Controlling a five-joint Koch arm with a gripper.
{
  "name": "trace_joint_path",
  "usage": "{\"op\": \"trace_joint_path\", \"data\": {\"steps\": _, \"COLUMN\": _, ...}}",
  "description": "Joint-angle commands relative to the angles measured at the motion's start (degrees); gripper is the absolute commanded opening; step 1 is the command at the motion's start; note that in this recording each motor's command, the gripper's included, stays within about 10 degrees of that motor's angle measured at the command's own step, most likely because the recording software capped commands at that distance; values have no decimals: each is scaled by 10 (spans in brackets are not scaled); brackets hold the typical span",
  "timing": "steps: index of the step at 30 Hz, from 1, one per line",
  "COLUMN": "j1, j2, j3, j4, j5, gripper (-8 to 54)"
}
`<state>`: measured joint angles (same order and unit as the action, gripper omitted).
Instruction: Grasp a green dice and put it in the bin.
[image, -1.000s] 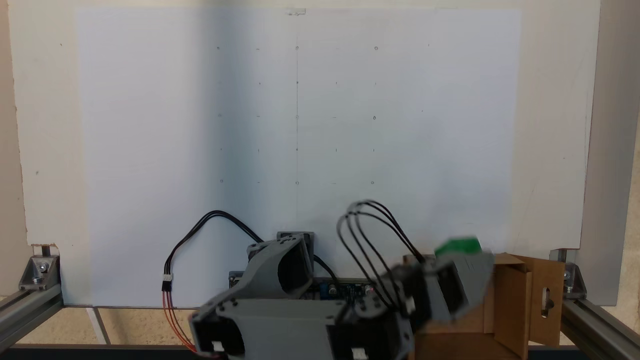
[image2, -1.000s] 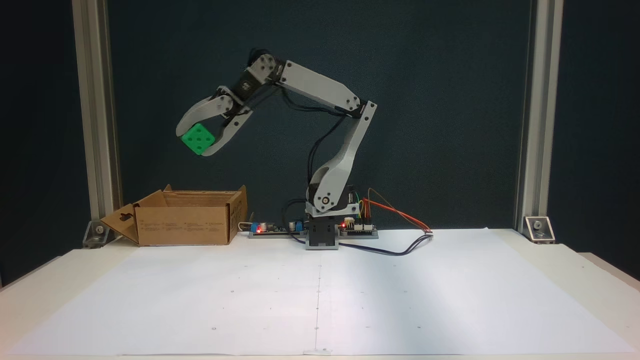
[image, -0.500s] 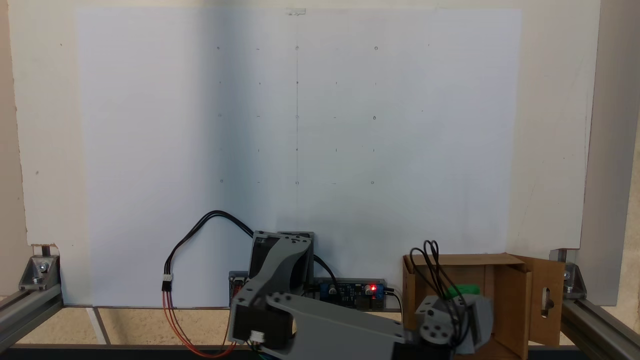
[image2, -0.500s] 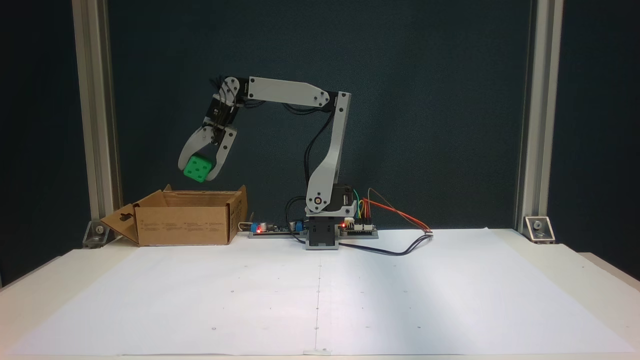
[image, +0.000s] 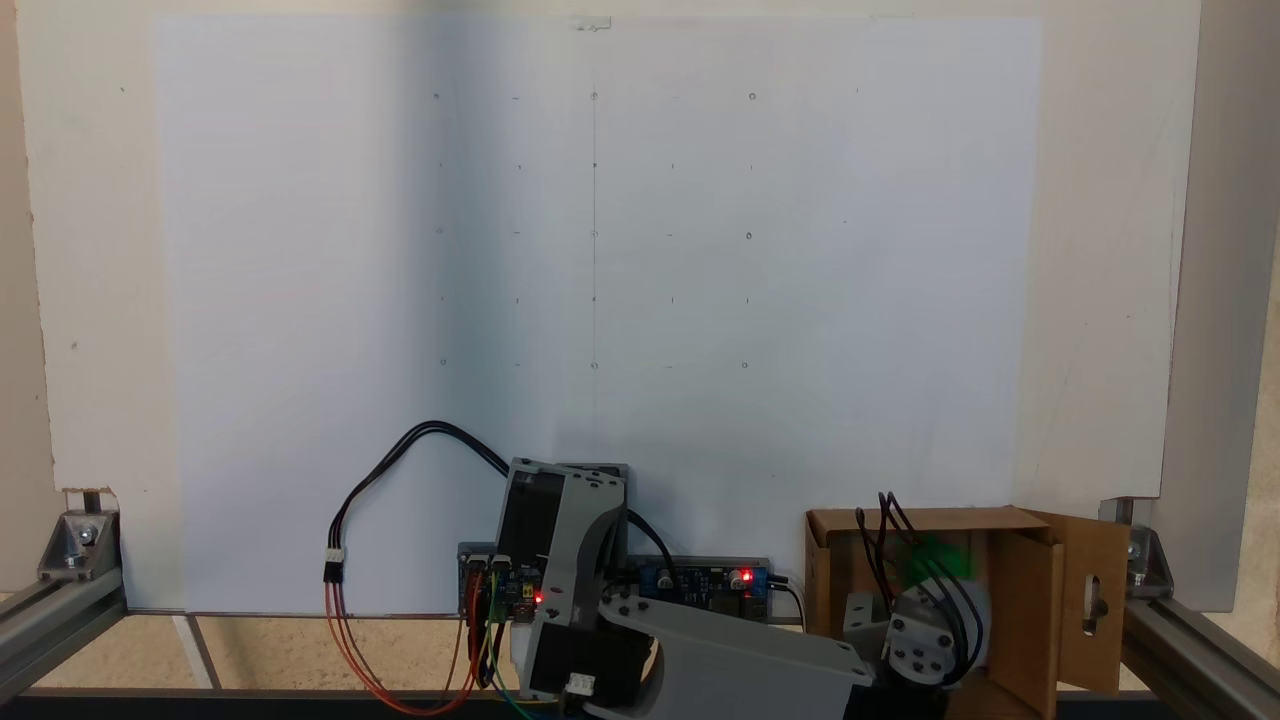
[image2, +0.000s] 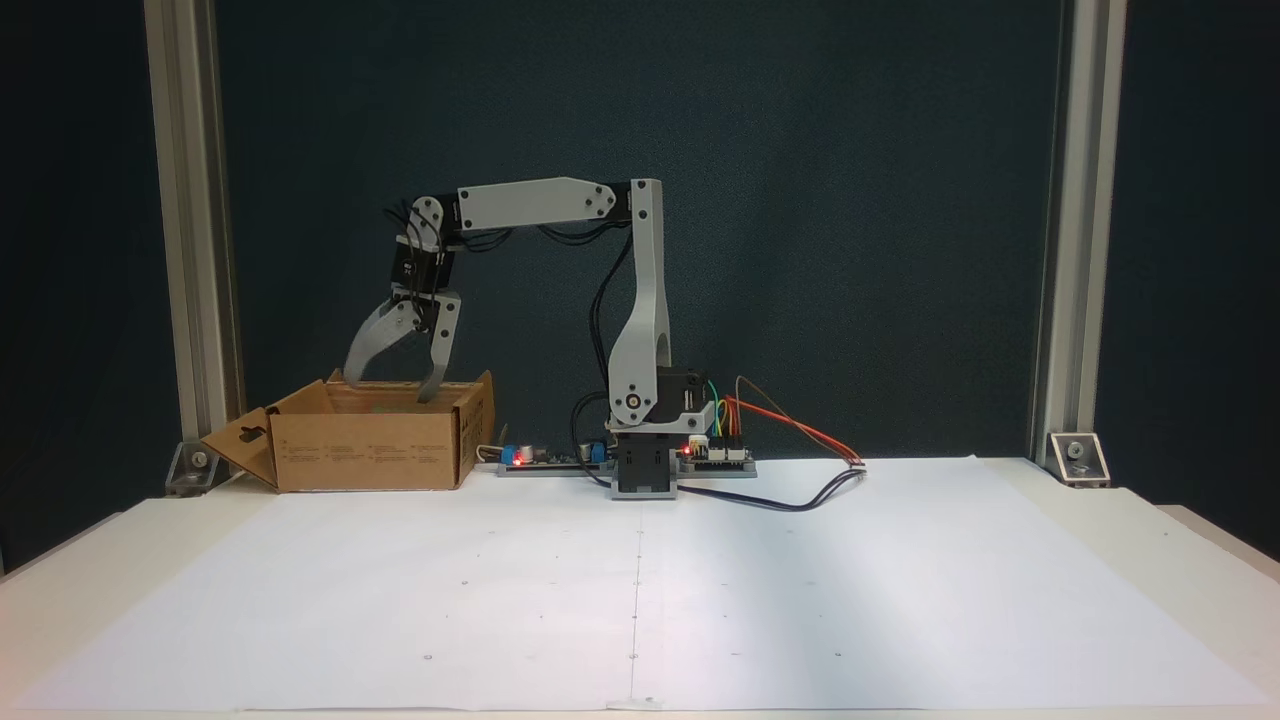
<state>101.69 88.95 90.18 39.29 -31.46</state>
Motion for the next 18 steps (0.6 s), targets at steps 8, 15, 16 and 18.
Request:
{"op": "trace_joint_path", "data": {"steps": 8, "j1": -10, "j2": 40, "j3": -50, "j4": -79, "j5": 125, "gripper": 410}}
{"op": "trace_joint_path", "data": {"steps": 15, "j1": -198, "j2": 168, "j3": -82, "j4": -81, "j5": 281, "gripper": 446}}
{"op": "trace_joint_path", "data": {"steps": 16, "j1": -240, "j2": 181, "j3": -82, "j4": -81, "j5": 307, "gripper": 447}}
{"op": "trace_joint_path", "data": {"steps": 18, "j1": -320, "j2": 203, "j3": -82, "j4": -83, "j5": 349, "gripper": 447}}
